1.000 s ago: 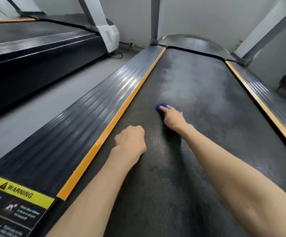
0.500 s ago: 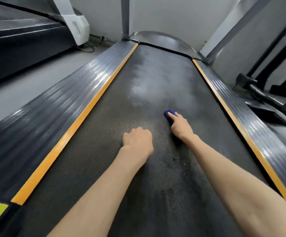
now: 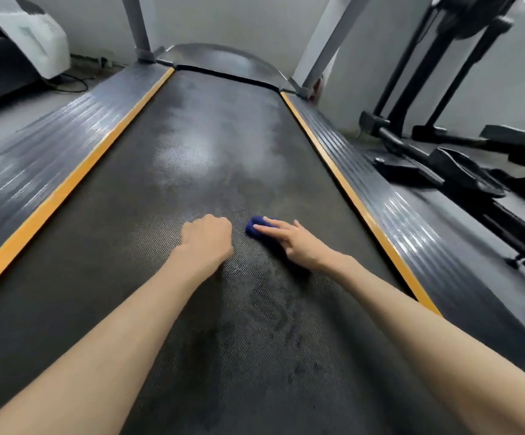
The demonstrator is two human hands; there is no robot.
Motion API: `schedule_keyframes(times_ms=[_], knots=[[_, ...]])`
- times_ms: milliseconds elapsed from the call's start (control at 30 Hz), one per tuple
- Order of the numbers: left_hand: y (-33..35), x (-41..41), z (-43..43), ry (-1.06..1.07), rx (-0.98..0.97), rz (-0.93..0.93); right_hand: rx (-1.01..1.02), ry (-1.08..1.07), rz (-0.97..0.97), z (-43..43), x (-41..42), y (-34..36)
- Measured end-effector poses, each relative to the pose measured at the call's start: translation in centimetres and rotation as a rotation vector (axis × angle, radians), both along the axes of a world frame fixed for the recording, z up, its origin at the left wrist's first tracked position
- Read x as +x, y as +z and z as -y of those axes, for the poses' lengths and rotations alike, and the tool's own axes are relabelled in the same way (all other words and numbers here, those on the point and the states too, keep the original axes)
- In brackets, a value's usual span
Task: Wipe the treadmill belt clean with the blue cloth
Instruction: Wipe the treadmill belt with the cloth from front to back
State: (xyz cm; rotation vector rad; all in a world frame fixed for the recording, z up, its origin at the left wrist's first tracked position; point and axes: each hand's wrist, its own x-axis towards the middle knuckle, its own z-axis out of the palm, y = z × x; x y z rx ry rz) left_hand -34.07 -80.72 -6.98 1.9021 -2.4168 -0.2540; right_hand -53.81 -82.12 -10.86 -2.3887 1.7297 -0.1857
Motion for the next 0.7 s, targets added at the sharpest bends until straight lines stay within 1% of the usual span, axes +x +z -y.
schedule_keyframes(times_ms=[100,133,167,200,233,300,367,433,467,500,600,633,700], knots=[[-0.7,0.0,-0.3,-0.082,-0.034,0.086,0.031,-0.435,-0.114,2.7,-3.7,1.2],[-0.9,0.1,-0.3,-0.094,-0.032,0.094,0.026,-0.53,-0.117,3.4,-4.2,1.4],[-0.9,0.3,-0.2,-0.094,-0.021,0.086,0.01,-0.558,-0.113,3.9,-3.8,1.4],[-0.9,0.5,0.0,-0.084,-0.002,0.059,-0.002,-0.516,-0.089,4.3,-2.8,1.2],[-0.8,0.8,0.0,-0.064,0.024,0.018,-0.002,-0.412,-0.057,4.6,-1.4,0.9],[-0.4,1.2,0.2,-0.013,0.058,-0.051,0.002,-0.127,0.022,4.5,2.7,0.1],[0.0,1.1,0.5,0.006,0.059,-0.054,0.053,0.129,0.078,3.8,6.5,0.0],[0.4,0.8,1.0,0.029,0.055,-0.056,0.091,0.257,0.089,4.5,7.2,0.2],[0.7,0.7,1.3,0.043,0.063,-0.062,0.08,0.238,0.083,5.5,6.4,0.2],[0.9,0.6,1.5,0.052,0.071,-0.07,0.048,0.156,0.068,6.8,4.8,0.2],[1.1,0.8,1.5,0.057,0.095,-0.066,-0.036,-0.276,-0.061,10.4,-1.6,0.8],[1.0,0.8,1.4,0.052,0.092,-0.043,-0.026,-0.379,-0.083,11.1,-3.0,1.1],[0.7,0.9,1.1,0.038,0.075,-0.003,-0.009,-0.431,-0.092,11.9,-2.5,1.6]])
